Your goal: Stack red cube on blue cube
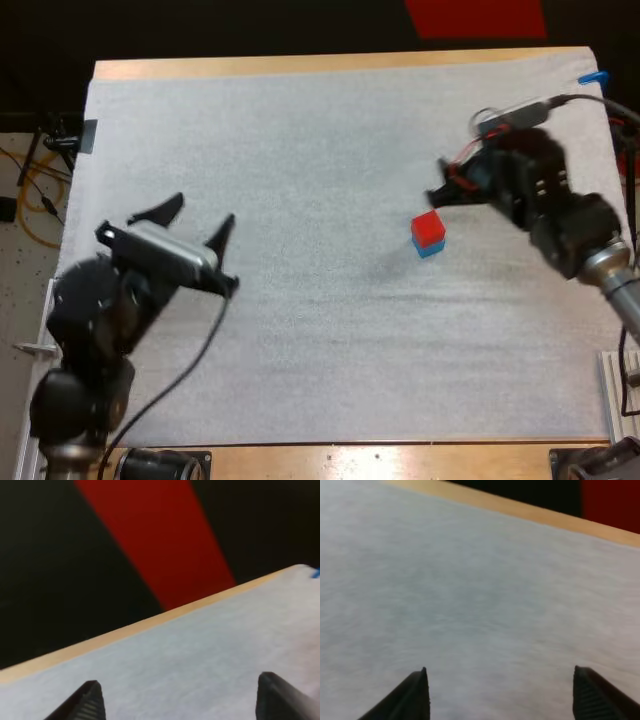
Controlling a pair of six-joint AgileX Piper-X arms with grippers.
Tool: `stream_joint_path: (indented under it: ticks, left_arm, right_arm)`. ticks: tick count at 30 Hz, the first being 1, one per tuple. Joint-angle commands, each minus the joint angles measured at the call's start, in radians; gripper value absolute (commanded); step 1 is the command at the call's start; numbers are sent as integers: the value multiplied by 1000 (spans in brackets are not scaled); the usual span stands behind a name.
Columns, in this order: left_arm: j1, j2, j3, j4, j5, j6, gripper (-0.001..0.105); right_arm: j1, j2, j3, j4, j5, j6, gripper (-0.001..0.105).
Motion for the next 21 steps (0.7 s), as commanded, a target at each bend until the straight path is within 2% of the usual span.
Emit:
stream_joint_path:
  ticks: [1, 3, 6, 14, 19, 21]
  left_arm:
    - [39, 11, -9, -44, 21, -9, 63]
    - [99, 30, -8, -71, 21, -9, 63]
    - [134, 33, -8, -66, 13, -9, 63]
    - [131, -5, -8, -62, 13, -9, 63]
    - [131, -41, -8, -55, 13, -9, 63]
    - [131, -65, -8, -39, 13, -9, 63]
  right_arm:
    - [-29, -18, -10, -10, -1, -9, 59]
    - [-90, -34, -10, -2, -1, -9, 59]
    - [-156, -62, -10, 29, -1, -6, 59]
    - [-306, -187, -10, 96, -1, 11, 59]
    - [-351, -278, 6, 122, -1, 5, 59]
    - [-353, -340, 44, 122, -1, 6, 59]
